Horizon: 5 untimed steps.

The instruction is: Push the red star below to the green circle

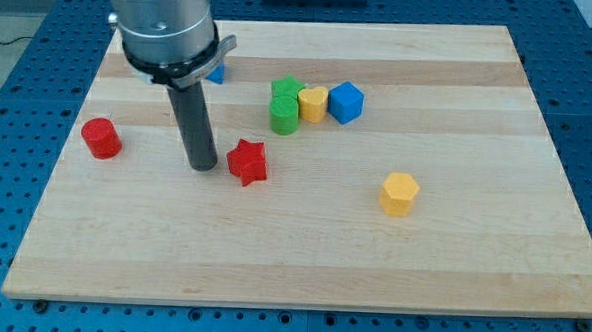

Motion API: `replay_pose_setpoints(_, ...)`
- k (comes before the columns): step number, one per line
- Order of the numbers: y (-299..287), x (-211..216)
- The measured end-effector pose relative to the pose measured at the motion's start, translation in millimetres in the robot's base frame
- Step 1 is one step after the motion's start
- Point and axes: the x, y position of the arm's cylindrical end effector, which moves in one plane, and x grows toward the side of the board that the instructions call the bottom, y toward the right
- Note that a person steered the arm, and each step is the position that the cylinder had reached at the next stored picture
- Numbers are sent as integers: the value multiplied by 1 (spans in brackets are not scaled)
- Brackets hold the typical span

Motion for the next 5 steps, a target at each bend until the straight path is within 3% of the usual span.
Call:
replay_pose_setpoints(2,28,27)
replay_pose_setpoints(5,61,1)
